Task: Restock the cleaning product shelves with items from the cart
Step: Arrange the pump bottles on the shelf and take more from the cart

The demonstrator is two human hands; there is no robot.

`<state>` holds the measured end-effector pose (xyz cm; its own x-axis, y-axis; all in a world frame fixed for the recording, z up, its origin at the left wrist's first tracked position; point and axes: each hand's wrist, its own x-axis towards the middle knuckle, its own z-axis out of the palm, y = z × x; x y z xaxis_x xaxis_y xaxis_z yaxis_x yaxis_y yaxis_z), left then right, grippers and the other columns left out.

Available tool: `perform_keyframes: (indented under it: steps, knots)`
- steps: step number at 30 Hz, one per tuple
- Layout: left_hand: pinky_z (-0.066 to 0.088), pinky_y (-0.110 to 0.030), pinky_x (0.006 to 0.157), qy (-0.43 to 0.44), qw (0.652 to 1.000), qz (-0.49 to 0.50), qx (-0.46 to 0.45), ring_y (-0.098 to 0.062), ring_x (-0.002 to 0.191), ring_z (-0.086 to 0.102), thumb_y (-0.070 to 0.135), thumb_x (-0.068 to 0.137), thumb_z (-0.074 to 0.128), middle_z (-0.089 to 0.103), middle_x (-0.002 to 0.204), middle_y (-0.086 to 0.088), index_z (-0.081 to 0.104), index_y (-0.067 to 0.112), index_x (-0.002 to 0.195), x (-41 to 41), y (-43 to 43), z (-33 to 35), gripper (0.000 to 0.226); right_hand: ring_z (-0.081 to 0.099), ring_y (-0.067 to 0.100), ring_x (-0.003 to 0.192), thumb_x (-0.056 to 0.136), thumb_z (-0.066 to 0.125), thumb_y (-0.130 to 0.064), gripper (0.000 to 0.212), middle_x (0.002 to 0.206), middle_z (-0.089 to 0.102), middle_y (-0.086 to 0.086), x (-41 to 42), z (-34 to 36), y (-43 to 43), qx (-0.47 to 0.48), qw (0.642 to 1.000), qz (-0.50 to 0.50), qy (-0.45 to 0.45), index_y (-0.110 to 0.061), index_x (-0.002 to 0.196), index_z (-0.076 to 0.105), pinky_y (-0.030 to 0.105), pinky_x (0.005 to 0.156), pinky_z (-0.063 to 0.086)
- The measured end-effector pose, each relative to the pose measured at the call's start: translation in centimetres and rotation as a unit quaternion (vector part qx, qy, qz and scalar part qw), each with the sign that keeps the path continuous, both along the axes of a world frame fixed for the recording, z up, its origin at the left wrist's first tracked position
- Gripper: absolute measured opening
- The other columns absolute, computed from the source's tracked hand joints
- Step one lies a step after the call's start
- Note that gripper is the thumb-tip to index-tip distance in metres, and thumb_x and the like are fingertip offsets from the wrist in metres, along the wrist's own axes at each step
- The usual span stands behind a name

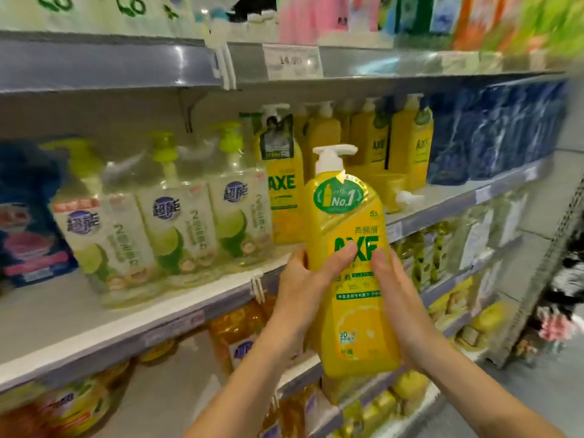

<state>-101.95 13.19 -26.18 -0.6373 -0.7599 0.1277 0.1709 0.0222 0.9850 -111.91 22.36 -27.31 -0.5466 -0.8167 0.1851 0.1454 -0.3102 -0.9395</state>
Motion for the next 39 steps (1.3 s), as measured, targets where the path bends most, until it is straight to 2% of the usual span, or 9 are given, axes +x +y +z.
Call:
perform_keyframes:
  steps: [3,7,10,16,23,26,30,34,39]
  knots:
    - [0.058,-0.039,0.083,0.011,1.0,0.007,-0.007,-0.02,0.096,0.071,0.047,0.061,0.083,0.073,0.107,-0.002,0.061,0.015,0.122,-5.8,-2.2,0.7,0.072,0.072,0.011,0.089,0.078,0.047,-0.049,0.058,0.101,0.073,-0.012,-6.0,0.2,-2.8,-0.013,1.0,0.007,0.009,-0.035,0.135,0.045,0.026,0.061,0.057]
    - [0.059,-0.039,0.081,0.017,0.997,0.071,0.008,-0.019,0.092,0.072,0.051,0.052,0.084,0.074,0.104,-0.003,0.061,0.012,0.119,-12.3,-4.7,2.4,0.081,0.068,-0.005,0.082,0.082,0.044,-0.046,0.039,0.086,0.07,-0.03,-13.1,1.5,-6.7,-0.031,0.998,0.048,0.037,-0.042,0.121,0.045,0.018,0.062,0.055]
    - [0.06,-0.032,0.073,0.023,0.993,0.116,0.005,-0.017,0.088,0.073,0.041,0.054,0.088,0.075,0.101,-0.003,0.06,0.011,0.117,-15.2,-6.3,4.1,0.075,0.069,-0.002,0.086,0.084,0.042,-0.045,0.044,0.094,0.072,-0.022,-16.7,2.6,-9.2,-0.054,0.993,0.082,0.058,-0.033,0.127,0.048,0.017,0.063,0.054]
    - [0.06,-0.031,0.069,0.045,0.981,0.187,-0.037,-0.019,0.09,0.073,0.035,0.067,0.073,0.074,0.102,-0.002,0.057,0.016,0.121,-16.7,-8.2,5.5,0.06,0.069,0.004,0.091,0.083,0.044,-0.041,0.06,0.105,0.069,-0.008,-18.8,4.6,-13.4,-0.092,0.978,0.166,0.084,-0.018,0.138,0.042,0.019,0.066,0.054]
    - [0.057,-0.024,0.063,0.057,0.972,0.215,-0.076,-0.013,0.085,0.073,0.031,0.069,0.074,0.075,0.093,0.006,0.054,0.022,0.119,-16.8,-9.9,6.5,0.055,0.061,0.012,0.116,0.089,0.05,-0.048,0.066,0.132,0.058,-0.003,-19.1,5.6,-15.9,-0.135,0.963,0.206,0.108,-0.026,0.147,0.027,0.026,0.084,0.055]
    - [0.058,-0.024,0.074,0.032,0.959,0.253,-0.123,-0.006,0.094,0.069,0.042,0.07,0.081,0.072,0.103,0.013,0.049,0.03,0.129,-17.0,-10.4,6.3,0.068,0.06,0.008,0.117,0.087,0.047,-0.053,0.07,0.129,0.06,-0.01,-19.0,4.5,-17.3,-0.133,0.961,0.201,0.137,-0.028,0.147,0.023,0.027,0.086,0.054]
    - [0.052,-0.017,0.087,0.002,0.922,0.329,-0.205,0.004,0.106,0.06,0.057,0.061,0.082,0.062,0.118,0.018,0.037,0.027,0.143,-17.2,-11.3,5.2,0.098,0.043,0.006,0.134,0.08,0.048,-0.076,0.09,0.149,0.041,-0.011,-19.1,2.7,-18.3,-0.12,0.95,0.164,0.237,-0.032,0.151,0.013,0.042,0.109,0.041]
    - [0.045,-0.041,0.105,-0.016,0.897,0.366,-0.25,-0.009,0.128,0.049,0.068,0.062,0.073,0.049,0.141,0.008,0.03,0.029,0.148,-18.0,-12.2,3.2,0.104,0.031,0.015,0.142,0.082,0.035,-0.081,0.081,0.153,0.032,-0.009,-21.3,2.2,-19.9,-0.109,0.91,0.122,0.382,-0.044,0.149,0.009,0.052,0.112,0.033]
    - [0.044,-0.048,0.105,0.023,0.887,0.376,-0.267,-0.016,0.134,0.045,0.07,0.071,0.067,0.046,0.146,0.003,0.025,0.03,0.15,-18.3,-12.9,2.2,0.098,0.019,0.028,0.147,0.07,0.049,-0.086,0.102,0.155,0.027,-0.011,-22.3,2.8,-20.5,-0.048,0.882,0.18,0.434,-0.041,0.149,0.001,0.059,0.115,0.021]
